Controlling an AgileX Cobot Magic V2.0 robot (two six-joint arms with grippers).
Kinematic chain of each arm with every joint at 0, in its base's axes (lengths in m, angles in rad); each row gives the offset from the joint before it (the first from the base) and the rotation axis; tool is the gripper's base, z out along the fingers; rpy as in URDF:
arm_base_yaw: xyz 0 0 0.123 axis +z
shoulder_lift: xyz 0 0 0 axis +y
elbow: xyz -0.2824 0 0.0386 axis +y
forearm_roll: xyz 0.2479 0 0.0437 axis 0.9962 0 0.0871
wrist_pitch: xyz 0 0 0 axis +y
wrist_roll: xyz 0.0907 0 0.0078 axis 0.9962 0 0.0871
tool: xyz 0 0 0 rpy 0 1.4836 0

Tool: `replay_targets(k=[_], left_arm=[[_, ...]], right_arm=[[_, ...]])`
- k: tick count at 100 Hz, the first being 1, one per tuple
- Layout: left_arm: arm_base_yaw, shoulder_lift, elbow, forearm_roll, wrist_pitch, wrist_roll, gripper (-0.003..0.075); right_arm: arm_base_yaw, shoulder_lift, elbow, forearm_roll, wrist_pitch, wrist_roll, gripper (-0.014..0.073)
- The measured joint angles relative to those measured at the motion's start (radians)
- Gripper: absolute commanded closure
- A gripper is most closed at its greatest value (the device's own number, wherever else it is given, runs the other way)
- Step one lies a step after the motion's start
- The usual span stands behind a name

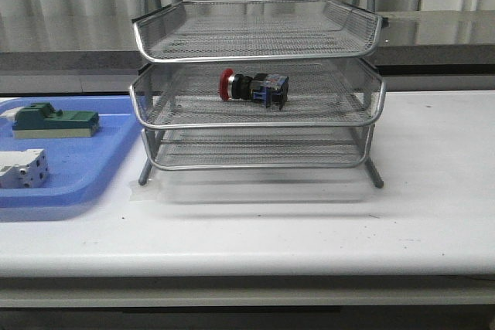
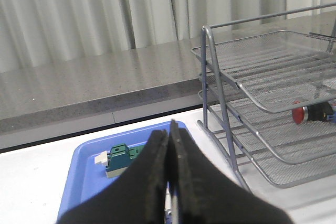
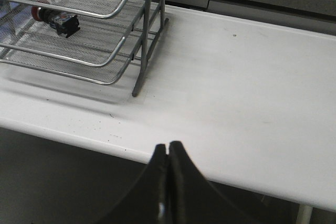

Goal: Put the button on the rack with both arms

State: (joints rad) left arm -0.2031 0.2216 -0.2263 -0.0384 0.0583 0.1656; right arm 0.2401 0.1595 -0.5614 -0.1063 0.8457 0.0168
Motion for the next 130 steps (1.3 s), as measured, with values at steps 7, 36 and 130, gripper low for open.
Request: replay_targets(k=[7, 36, 130], left_arm=[[0.000, 0.000, 0.000, 0.000, 0.000, 0.000, 0.0740], [0.000, 0.000, 0.000, 0.000, 0.000, 0.000, 0.0740], [0.000, 0.000, 0.000, 0.000, 0.000, 0.000, 0.0740]], right_arm=[[0.000, 0.000, 0.000, 0.000, 0.000, 0.000, 0.0654], [0.000, 0.000, 0.000, 0.000, 0.000, 0.000, 0.0654], [-0.136, -0.132, 0.538, 0.079, -0.735, 0.002, 0.0654]])
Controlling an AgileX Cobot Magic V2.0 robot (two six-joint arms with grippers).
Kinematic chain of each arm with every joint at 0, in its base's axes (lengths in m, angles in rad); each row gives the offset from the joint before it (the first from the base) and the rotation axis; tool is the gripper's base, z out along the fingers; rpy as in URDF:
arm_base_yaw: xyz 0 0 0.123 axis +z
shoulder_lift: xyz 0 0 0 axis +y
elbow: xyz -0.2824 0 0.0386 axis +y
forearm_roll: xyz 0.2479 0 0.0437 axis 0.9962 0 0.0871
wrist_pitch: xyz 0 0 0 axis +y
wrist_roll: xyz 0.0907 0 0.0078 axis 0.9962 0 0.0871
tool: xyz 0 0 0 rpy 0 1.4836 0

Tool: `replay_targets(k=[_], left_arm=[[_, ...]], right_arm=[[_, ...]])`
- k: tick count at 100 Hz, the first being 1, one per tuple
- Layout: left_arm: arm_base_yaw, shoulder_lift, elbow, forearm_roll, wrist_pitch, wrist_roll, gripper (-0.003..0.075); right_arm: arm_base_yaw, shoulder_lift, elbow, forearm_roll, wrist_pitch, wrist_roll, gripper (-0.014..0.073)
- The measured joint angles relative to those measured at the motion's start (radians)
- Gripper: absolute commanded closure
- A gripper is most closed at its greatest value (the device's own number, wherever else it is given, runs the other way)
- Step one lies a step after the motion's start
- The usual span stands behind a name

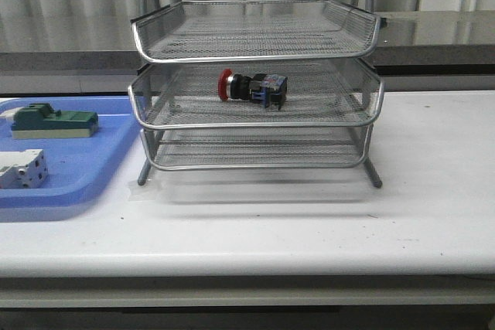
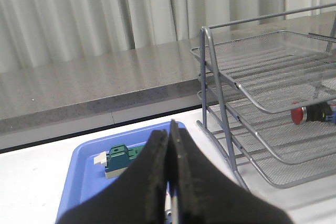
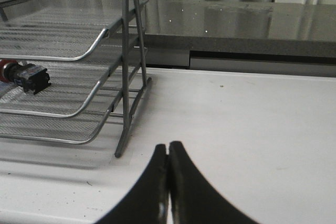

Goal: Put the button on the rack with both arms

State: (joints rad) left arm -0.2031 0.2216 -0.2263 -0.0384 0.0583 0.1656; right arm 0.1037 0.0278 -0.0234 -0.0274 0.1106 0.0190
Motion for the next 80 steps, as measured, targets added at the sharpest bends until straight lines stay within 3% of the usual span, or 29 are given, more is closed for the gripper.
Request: replay_targets(k=[80], left_arm=[[0.000, 0.000, 0.000, 0.000, 0.000, 0.000, 0.0740]], right_arm=[[0.000, -0.038, 0.051, 0.005, -0.015, 0.000, 0.0654]])
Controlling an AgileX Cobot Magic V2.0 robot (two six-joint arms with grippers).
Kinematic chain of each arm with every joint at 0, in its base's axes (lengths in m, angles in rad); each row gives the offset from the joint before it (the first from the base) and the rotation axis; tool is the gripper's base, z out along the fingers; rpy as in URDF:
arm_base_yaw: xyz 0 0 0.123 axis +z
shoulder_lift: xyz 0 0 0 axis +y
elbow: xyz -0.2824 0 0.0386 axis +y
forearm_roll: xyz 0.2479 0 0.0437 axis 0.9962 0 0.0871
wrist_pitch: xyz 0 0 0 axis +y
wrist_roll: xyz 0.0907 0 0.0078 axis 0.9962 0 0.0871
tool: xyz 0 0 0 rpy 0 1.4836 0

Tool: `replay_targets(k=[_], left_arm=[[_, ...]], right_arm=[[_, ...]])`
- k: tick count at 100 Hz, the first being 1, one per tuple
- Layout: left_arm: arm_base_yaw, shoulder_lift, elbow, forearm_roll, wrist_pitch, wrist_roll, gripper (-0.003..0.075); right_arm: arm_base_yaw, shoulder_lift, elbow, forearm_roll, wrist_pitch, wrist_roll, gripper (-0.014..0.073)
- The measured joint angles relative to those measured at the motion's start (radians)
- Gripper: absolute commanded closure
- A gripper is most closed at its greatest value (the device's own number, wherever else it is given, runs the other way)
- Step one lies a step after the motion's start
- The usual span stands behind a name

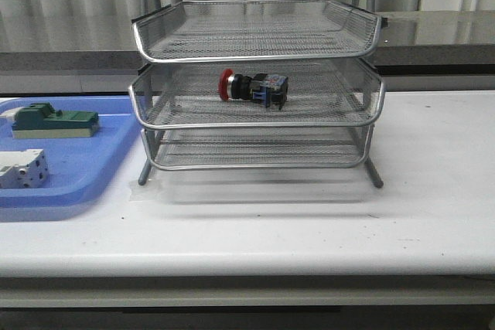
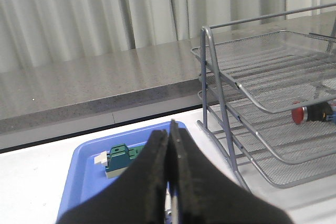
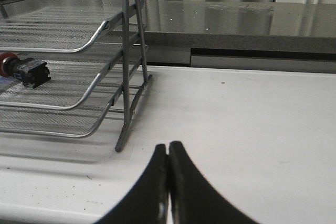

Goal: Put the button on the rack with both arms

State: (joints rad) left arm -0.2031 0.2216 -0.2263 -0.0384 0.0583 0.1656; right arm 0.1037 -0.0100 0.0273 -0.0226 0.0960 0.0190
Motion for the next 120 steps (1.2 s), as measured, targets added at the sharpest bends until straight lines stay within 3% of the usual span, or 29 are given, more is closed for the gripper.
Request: replay_targets(k=[92, 120], left_arm=[[0.000, 0.000, 0.000, 0.000, 0.000, 0.000, 0.0740], [0.036, 0.000, 0.000, 0.004, 0.000, -0.089, 0.0740]], right_arm=[[0.000, 0.000, 0.000, 0.002, 0.000, 0.002, 0.0654], [0.000, 0.000, 0.000, 0.002, 0.000, 0.002, 0.0654]])
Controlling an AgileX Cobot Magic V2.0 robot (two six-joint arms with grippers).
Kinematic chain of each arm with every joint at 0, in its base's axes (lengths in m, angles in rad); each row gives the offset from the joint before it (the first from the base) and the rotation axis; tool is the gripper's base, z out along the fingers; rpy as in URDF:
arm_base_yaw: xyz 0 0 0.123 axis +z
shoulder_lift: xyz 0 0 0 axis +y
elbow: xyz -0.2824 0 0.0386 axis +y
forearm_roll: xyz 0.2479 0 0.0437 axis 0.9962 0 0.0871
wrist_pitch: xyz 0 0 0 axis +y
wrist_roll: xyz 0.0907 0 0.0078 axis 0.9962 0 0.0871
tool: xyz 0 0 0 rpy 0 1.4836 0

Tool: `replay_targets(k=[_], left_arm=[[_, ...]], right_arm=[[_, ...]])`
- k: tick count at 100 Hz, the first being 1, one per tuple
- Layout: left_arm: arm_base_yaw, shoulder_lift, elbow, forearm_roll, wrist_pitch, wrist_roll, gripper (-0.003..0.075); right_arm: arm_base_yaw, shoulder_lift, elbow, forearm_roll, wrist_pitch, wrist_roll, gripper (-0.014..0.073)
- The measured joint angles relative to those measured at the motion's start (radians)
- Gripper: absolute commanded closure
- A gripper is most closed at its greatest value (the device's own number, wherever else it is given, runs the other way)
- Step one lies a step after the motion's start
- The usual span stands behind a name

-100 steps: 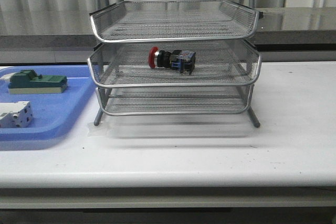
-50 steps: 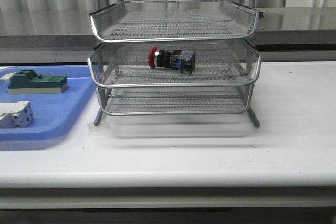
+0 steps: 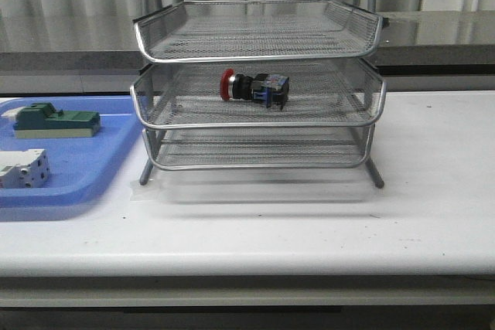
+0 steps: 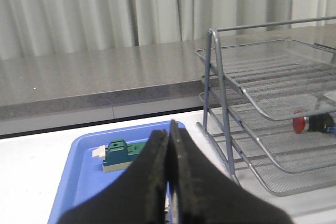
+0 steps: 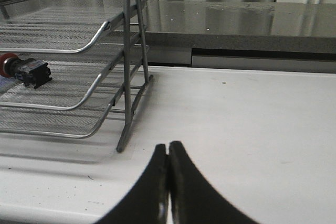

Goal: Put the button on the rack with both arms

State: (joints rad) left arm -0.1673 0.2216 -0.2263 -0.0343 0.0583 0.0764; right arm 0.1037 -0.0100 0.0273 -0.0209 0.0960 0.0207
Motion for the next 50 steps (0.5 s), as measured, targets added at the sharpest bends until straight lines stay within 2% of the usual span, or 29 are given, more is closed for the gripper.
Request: replay_targets(k=[23, 50], left_arm=[[0.086, -0.030, 0.045, 0.069, 0.002, -0.102, 0.0740], [0.097, -0.157, 0.193, 0.074, 0.002, -0.114, 0.0740]], right_arm=[[0.000, 0.000, 0.000, 0.000, 0.000, 0.000, 0.0654], [0.000, 0.000, 0.000, 0.000, -0.001, 0.000, 0.0654]])
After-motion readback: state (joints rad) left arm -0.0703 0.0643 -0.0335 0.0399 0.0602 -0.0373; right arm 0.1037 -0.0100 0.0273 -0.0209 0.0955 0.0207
